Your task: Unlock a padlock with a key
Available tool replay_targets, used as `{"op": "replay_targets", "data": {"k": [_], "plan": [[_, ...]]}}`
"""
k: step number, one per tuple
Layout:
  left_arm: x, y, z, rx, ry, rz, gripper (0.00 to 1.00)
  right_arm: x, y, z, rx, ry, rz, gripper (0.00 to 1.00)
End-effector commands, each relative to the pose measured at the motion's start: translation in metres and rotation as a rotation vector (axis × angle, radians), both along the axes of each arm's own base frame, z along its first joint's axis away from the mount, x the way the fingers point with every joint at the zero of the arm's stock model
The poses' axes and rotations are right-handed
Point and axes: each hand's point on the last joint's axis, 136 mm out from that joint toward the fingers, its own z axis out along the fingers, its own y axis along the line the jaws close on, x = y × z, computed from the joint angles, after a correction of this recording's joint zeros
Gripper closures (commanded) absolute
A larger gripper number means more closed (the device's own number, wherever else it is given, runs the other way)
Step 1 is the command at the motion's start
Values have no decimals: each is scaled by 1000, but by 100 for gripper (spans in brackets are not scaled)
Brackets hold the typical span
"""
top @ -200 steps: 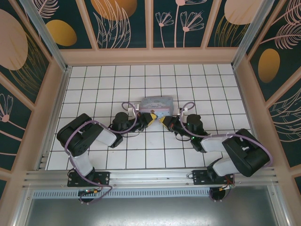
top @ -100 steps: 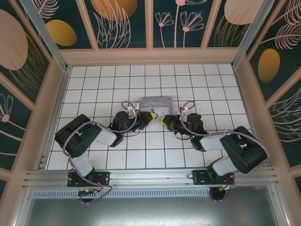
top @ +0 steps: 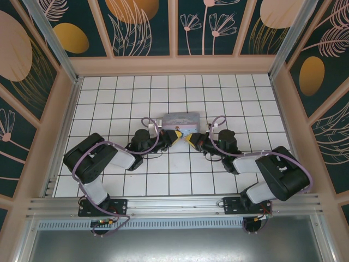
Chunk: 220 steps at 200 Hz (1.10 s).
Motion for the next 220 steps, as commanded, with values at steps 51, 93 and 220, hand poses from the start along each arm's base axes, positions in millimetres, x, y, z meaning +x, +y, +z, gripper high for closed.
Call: {"op": "replay_targets", "data": {"k": [51,93,220], "plan": [[-24,-10,35,-74,-50,-79,100,-1,3,24,32,-98,37,100],[-24,-6,41,-79,-71,-56,100,0,7,39,116,-77,33,100],[-27,-5,35,-59,-83,-61,100,2,33,65,245,-40,111,100]]}}
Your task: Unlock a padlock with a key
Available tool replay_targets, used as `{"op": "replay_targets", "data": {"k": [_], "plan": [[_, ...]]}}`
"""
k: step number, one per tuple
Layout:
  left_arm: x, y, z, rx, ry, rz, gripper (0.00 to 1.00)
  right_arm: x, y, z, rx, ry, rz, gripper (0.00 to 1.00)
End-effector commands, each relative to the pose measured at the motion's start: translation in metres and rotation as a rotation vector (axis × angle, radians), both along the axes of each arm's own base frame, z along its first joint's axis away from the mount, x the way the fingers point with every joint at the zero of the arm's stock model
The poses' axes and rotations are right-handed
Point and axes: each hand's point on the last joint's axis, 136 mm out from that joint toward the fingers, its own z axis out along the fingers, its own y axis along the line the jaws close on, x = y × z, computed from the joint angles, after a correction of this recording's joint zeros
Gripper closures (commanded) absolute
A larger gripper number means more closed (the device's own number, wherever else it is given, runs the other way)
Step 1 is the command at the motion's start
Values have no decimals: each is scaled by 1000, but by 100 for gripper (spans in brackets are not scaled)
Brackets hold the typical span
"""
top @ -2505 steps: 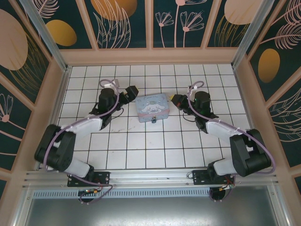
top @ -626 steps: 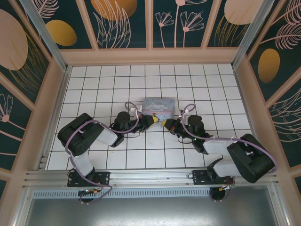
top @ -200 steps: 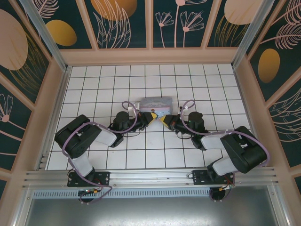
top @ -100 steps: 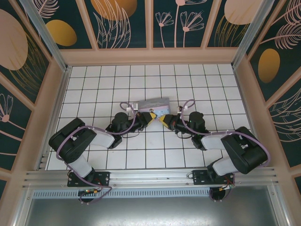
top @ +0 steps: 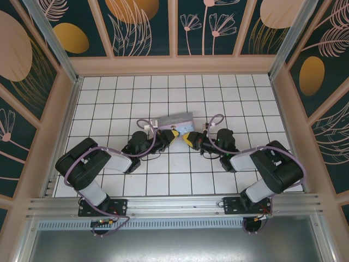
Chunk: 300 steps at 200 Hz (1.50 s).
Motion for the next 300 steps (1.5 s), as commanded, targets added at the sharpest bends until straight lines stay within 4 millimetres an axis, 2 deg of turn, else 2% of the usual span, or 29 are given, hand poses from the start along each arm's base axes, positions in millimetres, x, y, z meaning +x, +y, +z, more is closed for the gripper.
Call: {"op": "replay_targets", "data": {"k": [1,55,104,109,139,177,232,265,300], "plan": [[-25,-19,26,-55,-92,-144,100,2,19,56,134,-149,59,100],[-26,-23,25,-56,-95,-161,100,3,24,57,151,-143,81,100],[-28,-25,23,-49,-93,-181,100,5,22,42,80,-166,111,100],[-28,-26,22,-48,-92,-183,100,14,14,39,60,-173,85,100],[-30,-27,21,-47,-91,-198,100,24,7,31,-4,-195,80,100],[-30,-28,19,-45,-88,-202,100,31,8,35,-9,-219,88,100],[-29,-28,20,-49,-89,-194,100,17,21,47,79,-186,123,100],[-29,-28,30,-108,-78,-190,100,16,22,55,123,-187,122,100],[-31,-27,40,-177,-52,-196,100,25,14,50,66,-215,107,100]]}}
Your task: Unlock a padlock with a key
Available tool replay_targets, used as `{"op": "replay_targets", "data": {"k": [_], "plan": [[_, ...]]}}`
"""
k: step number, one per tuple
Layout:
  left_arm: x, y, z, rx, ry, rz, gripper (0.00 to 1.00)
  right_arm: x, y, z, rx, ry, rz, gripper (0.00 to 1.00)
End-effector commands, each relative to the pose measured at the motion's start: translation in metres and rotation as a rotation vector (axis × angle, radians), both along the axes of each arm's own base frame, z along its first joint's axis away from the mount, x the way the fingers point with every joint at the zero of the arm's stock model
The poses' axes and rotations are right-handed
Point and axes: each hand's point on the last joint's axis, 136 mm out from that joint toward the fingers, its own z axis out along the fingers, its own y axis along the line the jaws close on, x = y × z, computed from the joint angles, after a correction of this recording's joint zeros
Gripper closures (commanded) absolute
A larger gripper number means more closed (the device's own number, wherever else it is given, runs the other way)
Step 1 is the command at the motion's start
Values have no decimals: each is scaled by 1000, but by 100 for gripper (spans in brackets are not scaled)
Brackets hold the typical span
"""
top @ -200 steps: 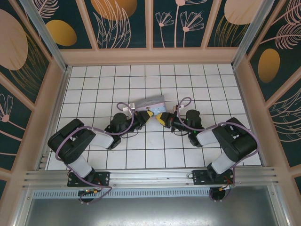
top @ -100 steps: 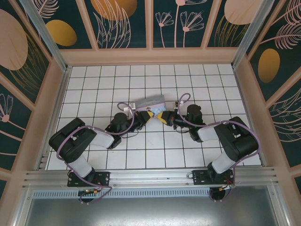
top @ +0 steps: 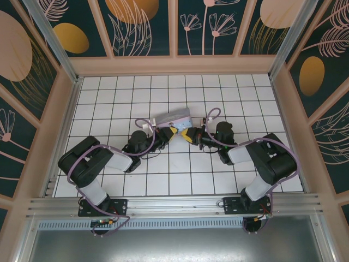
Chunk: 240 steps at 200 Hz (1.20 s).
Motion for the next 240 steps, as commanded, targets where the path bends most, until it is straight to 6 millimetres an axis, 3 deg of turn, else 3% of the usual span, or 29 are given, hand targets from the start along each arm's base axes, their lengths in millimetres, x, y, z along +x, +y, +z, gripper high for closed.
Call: {"op": "replay_targets", "data": {"k": [1,42,91,127,240], "plan": [[-45,-32,37,-134,-64,-252,100,8,8,47,66,-195,20,100],[-44,-34,39,-150,-34,-255,100,18,-3,42,39,-216,6,100],[-39,-38,18,-60,15,-251,100,22,-5,40,0,-237,11,100],[-35,-39,9,33,11,-238,100,23,-4,49,-4,-255,29,100],[-35,-43,13,24,1,-235,100,15,8,60,36,-247,56,100]]}}
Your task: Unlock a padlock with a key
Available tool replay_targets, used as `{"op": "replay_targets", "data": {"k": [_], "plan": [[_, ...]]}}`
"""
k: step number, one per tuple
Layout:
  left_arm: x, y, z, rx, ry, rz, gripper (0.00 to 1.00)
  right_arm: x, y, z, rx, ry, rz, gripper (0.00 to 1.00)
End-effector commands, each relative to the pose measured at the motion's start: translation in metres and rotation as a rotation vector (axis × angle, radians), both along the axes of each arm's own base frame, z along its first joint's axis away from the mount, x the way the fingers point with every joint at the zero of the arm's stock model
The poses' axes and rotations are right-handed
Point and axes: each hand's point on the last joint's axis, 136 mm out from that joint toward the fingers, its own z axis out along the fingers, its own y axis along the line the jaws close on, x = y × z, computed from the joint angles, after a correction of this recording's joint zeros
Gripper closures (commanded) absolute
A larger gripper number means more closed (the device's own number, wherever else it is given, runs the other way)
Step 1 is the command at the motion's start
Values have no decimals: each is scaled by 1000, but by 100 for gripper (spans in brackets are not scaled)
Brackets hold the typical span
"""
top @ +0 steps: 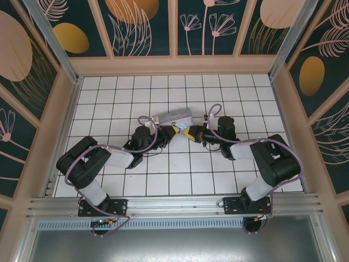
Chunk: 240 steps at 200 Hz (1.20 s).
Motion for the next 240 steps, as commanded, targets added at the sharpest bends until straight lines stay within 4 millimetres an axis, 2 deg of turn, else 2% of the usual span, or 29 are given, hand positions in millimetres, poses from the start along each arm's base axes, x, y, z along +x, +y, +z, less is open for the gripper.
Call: {"op": "replay_targets", "data": {"k": [1,50,83,166,182,184,191,240], "plan": [[-41,-34,19,-62,-23,-214,100,6,17,63,120,-196,27,100],[-44,-29,40,-224,3,-196,100,8,17,68,149,-185,18,100],[-46,-28,46,-248,-14,-200,100,7,16,72,162,-188,16,100],[-54,-32,38,-176,-102,-261,100,-8,9,69,162,-176,19,100],[-57,-33,41,-177,-122,-283,100,-8,6,68,160,-175,16,100],[-57,-34,33,-166,-107,-286,100,-9,6,69,161,-176,16,100],[-57,-35,30,-162,-103,-296,100,-8,5,68,159,-175,13,100],[-60,-39,31,-177,-119,-325,100,-10,1,63,147,-168,5,100]]}}
